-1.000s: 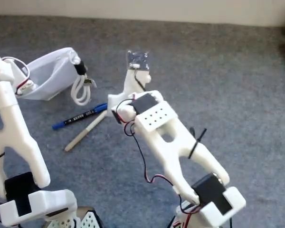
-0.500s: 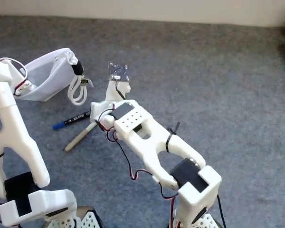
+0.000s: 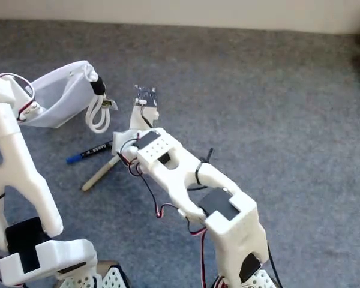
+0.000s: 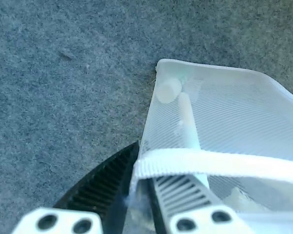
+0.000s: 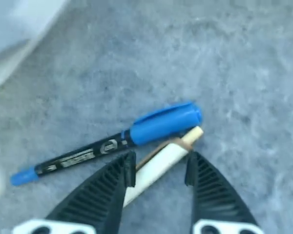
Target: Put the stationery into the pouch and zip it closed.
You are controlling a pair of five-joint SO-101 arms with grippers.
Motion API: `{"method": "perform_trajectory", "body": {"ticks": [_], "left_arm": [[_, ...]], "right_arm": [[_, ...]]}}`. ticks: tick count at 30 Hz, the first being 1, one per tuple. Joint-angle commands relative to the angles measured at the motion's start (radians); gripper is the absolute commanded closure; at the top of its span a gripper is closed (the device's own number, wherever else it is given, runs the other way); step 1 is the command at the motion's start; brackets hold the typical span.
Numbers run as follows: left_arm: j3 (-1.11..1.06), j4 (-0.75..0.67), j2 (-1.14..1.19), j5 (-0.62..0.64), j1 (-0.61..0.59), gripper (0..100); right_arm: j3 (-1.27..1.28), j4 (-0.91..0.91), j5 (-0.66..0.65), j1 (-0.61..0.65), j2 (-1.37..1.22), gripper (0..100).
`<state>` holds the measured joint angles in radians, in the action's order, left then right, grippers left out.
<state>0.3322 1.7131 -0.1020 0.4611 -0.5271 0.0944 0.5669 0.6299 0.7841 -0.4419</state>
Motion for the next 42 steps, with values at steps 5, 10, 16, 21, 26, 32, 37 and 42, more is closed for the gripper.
{"method": "perform_trajectory", "body": {"ticks": [5, 10, 16, 21, 26, 32, 37, 42], "left_arm": [[0.004, 0.006, -0.008, 0.009, -0.016, 99], [0.004, 0.006, -0.008, 0.009, -0.016, 99], [0.004, 0.006, -0.008, 0.009, -0.016, 99], [0.004, 0.006, -0.008, 0.009, -0.016, 99], [0.004, 0.006, -0.008, 0.009, -0.018, 99], [0.004, 0.006, -0.008, 0.009, -0.018, 99], [0.004, 0.006, -0.008, 0.009, -0.016, 99], [0.004, 0.006, -0.008, 0.009, -0.015, 99]], "right_arm": [[-0.289, 0.216, 0.012, 0.004, -0.11, 83.9], [-0.486, 0.415, 0.014, 0.004, -0.234, 83.9], [-0.705, 0.633, 0.014, 0.004, -0.354, 83.9], [-0.829, 0.756, 0.014, 0.002, -0.427, 84.0], [-0.921, 0.855, 0.009, -0.008, -0.472, 85.0], [-0.997, 0.906, 0.006, -0.073, -0.484, 99.5], [-1.046, 0.99, -0.084, -0.111, -0.483, 99.0], [-1.11, 1.084, -0.23, -0.117, -0.483, 99.1]]}}
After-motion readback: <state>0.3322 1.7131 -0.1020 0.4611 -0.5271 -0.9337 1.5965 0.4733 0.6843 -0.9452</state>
